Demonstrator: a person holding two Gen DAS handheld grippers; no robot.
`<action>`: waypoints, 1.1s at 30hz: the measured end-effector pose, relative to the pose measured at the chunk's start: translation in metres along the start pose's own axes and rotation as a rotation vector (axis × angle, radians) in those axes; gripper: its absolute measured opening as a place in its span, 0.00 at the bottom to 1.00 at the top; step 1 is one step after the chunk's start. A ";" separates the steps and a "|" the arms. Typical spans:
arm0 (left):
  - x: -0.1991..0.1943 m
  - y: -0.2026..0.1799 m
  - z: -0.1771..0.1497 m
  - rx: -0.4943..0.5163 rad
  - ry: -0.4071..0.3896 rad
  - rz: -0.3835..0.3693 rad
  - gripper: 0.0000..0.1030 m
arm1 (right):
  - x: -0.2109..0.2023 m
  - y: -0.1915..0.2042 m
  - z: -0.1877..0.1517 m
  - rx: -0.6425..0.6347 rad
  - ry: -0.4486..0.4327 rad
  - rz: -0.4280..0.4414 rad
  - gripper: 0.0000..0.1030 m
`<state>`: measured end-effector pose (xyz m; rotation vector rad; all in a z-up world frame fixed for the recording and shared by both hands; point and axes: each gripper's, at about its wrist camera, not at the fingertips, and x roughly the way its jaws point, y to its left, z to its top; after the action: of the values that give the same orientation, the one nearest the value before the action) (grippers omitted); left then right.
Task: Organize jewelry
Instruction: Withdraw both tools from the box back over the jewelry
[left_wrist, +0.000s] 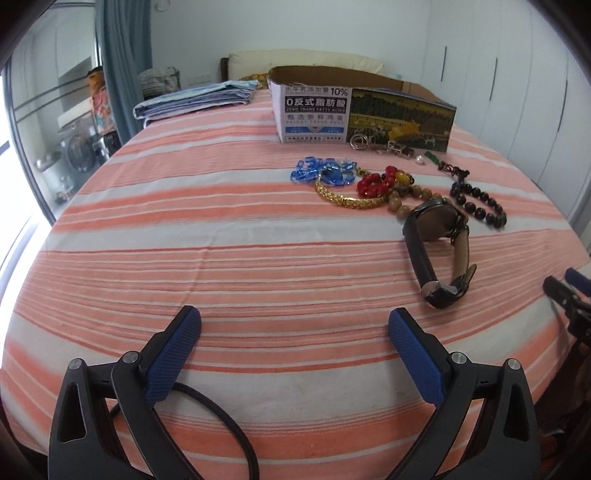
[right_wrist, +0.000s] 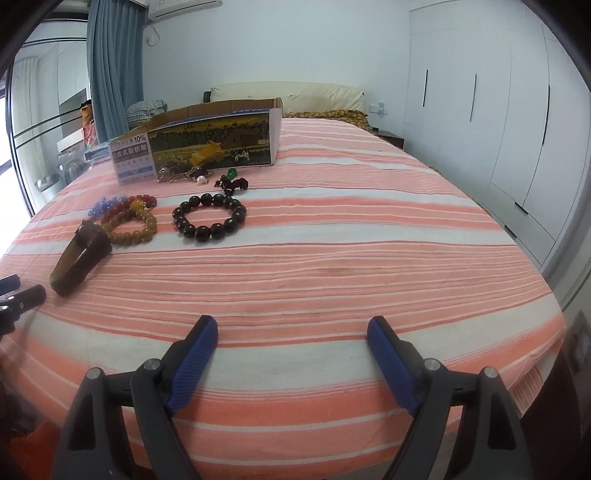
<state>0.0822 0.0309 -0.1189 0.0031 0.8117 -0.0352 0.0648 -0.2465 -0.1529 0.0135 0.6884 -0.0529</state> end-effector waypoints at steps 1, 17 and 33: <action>0.000 0.000 0.000 0.001 0.003 0.002 0.99 | 0.000 0.000 0.001 0.000 0.003 0.001 0.83; 0.002 -0.003 0.004 0.000 0.046 0.007 1.00 | 0.002 -0.001 0.002 -0.004 0.012 0.007 0.86; 0.000 -0.002 0.001 0.006 0.032 0.001 1.00 | 0.003 0.001 0.003 -0.016 0.020 0.015 0.86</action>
<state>0.0830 0.0287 -0.1179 0.0100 0.8439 -0.0370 0.0692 -0.2460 -0.1523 0.0036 0.7082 -0.0325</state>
